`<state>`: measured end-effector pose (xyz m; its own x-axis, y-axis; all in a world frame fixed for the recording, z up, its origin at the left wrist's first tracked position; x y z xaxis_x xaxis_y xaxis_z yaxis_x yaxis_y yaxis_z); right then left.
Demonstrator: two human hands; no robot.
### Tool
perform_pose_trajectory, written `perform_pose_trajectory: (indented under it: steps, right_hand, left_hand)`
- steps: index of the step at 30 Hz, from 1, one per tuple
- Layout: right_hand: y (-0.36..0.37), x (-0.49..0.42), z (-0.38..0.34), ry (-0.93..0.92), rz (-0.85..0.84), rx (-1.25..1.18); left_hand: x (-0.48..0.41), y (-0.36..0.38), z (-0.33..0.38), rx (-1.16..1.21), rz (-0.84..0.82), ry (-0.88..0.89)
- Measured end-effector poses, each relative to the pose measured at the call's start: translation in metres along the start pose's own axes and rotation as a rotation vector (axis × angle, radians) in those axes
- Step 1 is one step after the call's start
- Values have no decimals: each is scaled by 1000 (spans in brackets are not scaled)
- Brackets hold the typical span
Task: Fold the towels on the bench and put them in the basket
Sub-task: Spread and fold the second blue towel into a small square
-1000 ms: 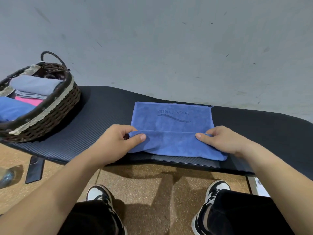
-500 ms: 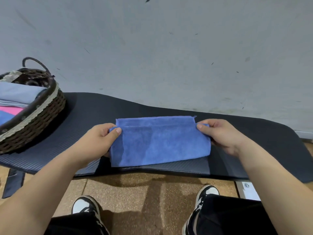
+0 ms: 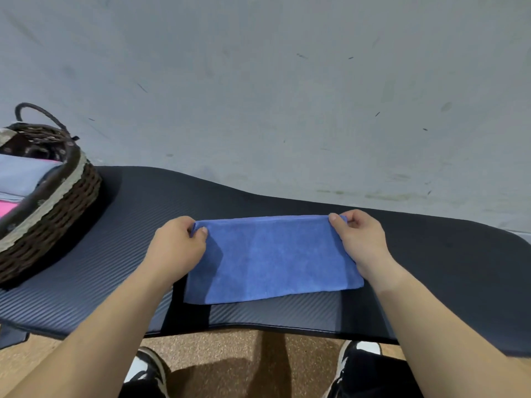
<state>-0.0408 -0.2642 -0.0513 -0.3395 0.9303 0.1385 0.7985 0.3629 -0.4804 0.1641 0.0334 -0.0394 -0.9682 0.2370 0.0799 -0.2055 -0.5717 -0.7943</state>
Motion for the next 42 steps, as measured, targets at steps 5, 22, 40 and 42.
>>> perform_pose_trajectory:
  steps: [5,22,40,42]
  right_hand:
    - [3,-1,-4,-39,49,-21]
    - [32,59,-5,-459,-509,792]
    - [24,102,-30,-722,-431,742]
    - [13,91,-38,-824,-288,694]
  left_hand:
    - [-2,-2,-1,57,29,-9]
    - [21,-4,7,193,-136,-186]
    - [24,-55,40,342,-161,-87]
    - [36,-44,62,381,-229,-65]
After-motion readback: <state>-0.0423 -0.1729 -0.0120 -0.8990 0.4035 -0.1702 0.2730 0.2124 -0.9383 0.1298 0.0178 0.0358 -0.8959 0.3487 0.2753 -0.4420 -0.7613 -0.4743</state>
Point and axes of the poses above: each hand's wrist, its own x-axis away from the middle knuckle, its own y-axis out of the palm, z = x × y, the point moved 5 cm from there along -x, towards the middle knuckle, and after that the axes turned 11 degrees about z, right-handed, at the moved point
